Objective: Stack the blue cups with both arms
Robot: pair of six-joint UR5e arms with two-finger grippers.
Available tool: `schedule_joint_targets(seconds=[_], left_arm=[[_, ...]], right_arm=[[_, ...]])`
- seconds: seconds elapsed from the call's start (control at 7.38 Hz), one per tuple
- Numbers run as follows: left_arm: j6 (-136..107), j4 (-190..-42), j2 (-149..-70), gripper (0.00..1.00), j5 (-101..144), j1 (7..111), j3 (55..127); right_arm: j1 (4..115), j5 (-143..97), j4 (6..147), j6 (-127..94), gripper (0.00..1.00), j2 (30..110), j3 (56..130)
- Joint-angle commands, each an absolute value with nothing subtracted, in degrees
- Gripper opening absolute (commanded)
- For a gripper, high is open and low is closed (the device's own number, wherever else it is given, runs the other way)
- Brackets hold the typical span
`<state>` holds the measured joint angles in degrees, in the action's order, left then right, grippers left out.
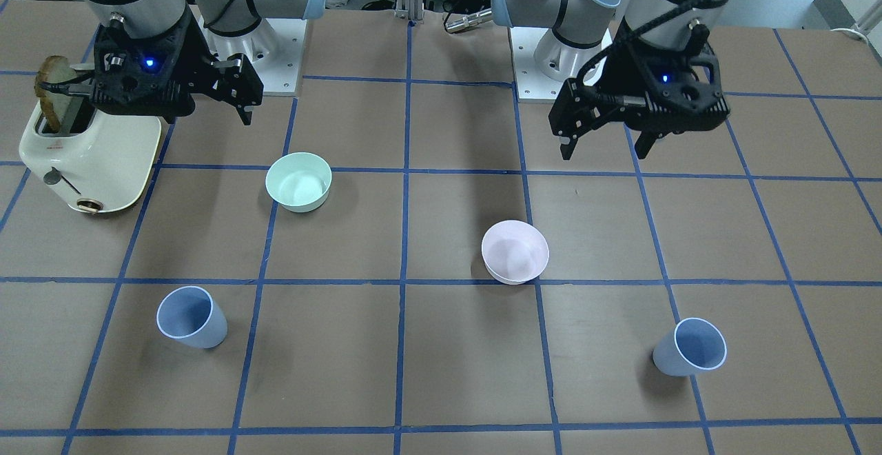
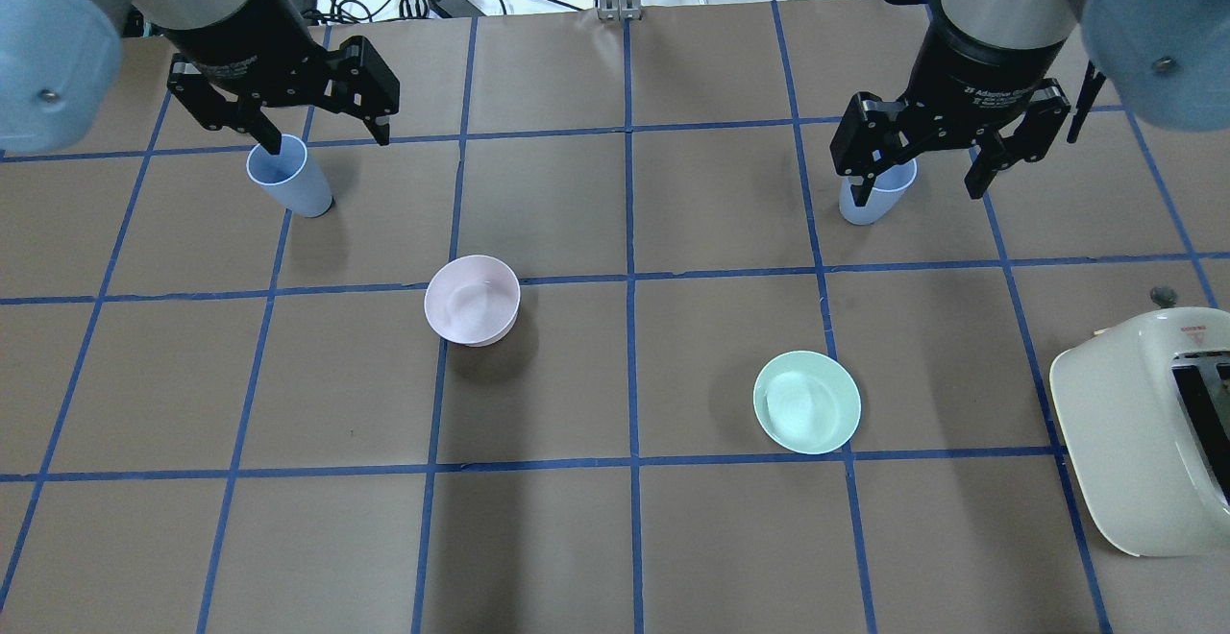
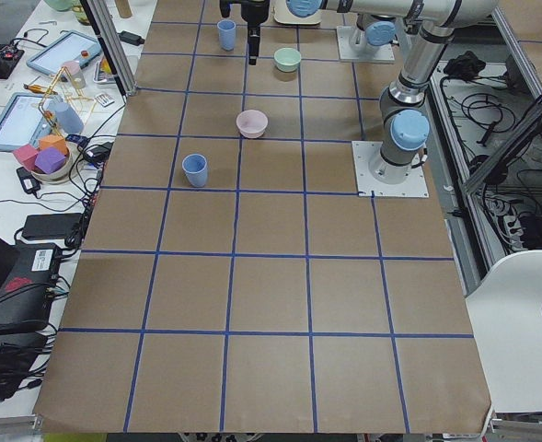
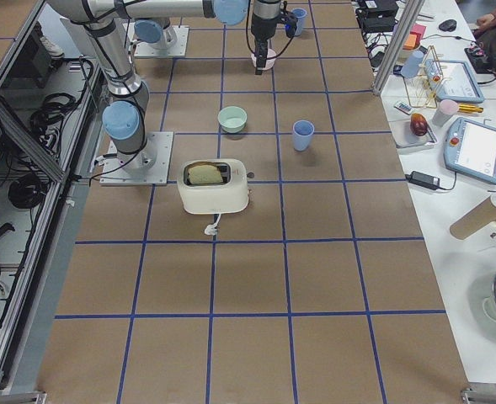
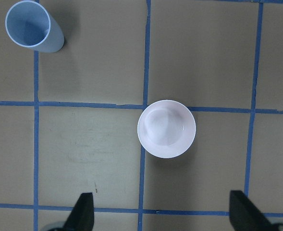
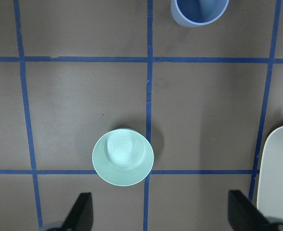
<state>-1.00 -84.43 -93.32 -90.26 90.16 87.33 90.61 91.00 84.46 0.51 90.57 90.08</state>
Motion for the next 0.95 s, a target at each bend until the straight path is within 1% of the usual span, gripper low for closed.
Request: schedule_joint_targets(seconds=[0.0,0.14,0.27,0.54,0.68,0.81], left_arm=[[7.6,-73.1,-103.2,1.0,-90.4,86.5,87.0],[12.9,-68.2,-108.0,1.0,-90.4,83.4,86.8],[14.6,-66.2,-111.7,1.0,-90.3,81.5,86.1],[14.4,-66.4,-117.6,1.0,-92.3,80.6,79.9],[14.4,-66.4,-120.2,0.98,-95.1,80.5,78.7],[14.5,-66.5,-122.1,0.97,-95.6,79.8,78.6]], right_arm=[[90.6,90.9,84.7,0.7,1.0,90.4,90.0],[90.5,90.8,85.2,0.7,1.0,90.2,90.0],[89.9,90.5,86.2,0.9,1.0,89.7,89.2],[89.4,91.2,88.1,0.6,1.0,88.2,89.8],[88.3,91.5,89.0,0.8,1.0,84.7,89.7],[85.3,93.9,96.8,1.3,1.0,81.2,88.7]])
